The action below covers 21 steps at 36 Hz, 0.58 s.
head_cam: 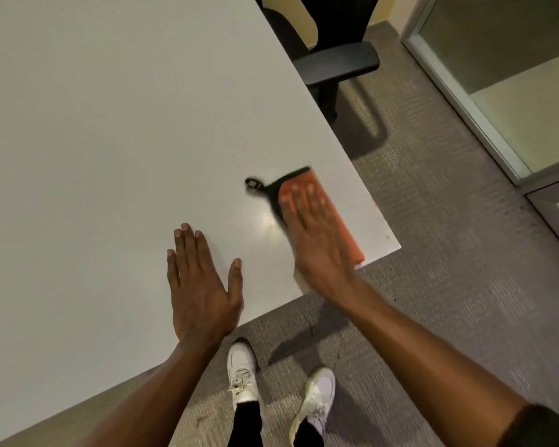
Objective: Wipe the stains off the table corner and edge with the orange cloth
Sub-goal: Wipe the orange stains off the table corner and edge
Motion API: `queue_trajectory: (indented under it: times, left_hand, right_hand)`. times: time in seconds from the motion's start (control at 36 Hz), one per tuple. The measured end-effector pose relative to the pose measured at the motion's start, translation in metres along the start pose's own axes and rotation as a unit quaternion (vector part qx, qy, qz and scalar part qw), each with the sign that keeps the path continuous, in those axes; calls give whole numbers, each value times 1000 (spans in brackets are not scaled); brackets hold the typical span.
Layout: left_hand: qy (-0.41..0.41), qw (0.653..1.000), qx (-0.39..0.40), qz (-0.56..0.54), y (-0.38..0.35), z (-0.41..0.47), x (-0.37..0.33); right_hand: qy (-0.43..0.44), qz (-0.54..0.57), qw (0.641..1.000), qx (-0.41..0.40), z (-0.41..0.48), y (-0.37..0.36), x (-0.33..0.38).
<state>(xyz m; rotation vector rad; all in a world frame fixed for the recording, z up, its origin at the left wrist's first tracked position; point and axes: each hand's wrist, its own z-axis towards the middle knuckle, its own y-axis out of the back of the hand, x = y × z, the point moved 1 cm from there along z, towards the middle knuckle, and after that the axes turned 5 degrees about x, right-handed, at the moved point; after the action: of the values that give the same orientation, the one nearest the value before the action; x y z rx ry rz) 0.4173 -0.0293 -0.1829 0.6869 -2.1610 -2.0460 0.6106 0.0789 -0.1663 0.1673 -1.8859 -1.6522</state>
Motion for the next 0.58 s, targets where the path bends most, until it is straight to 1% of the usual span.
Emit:
queue_trajectory:
  times: [0.08,0.17,0.22,0.31,0.36,0.42,0.47,0.58]
  left_hand:
    - [1,1000,-6,2,0,0,0]
    - [-1,1000,-10,4,-1,0,0]
    - [-4,1000,-13,5,-2,0,0]
    - [-6,1000,-11,4,-3,0,1]
    - [-3,1000,-12,2,-3,0,0]
    - [-1,1000,-11,2,-2,0,0]
    - [-1,1000,-10,3,-2,-1,-1]
    - [-3,1000,-16,7,-3,0,0]
  right_hand:
    - [66,-18,997,28,-37,-14,21]
    - [81,-36,995,53,-40,-14,18]
    - [50,-39,997,42,-27,-3,2]
    - [-56,-19,998,10,2,20,-28]
    - [-111,-10,994,0,20,30,-38]
    - [-130,-4,991,-7,28,30,-35]
    - [-110,3,994,-1,22,23,-22]
    - [26,15,999,36,-21,-3,18]
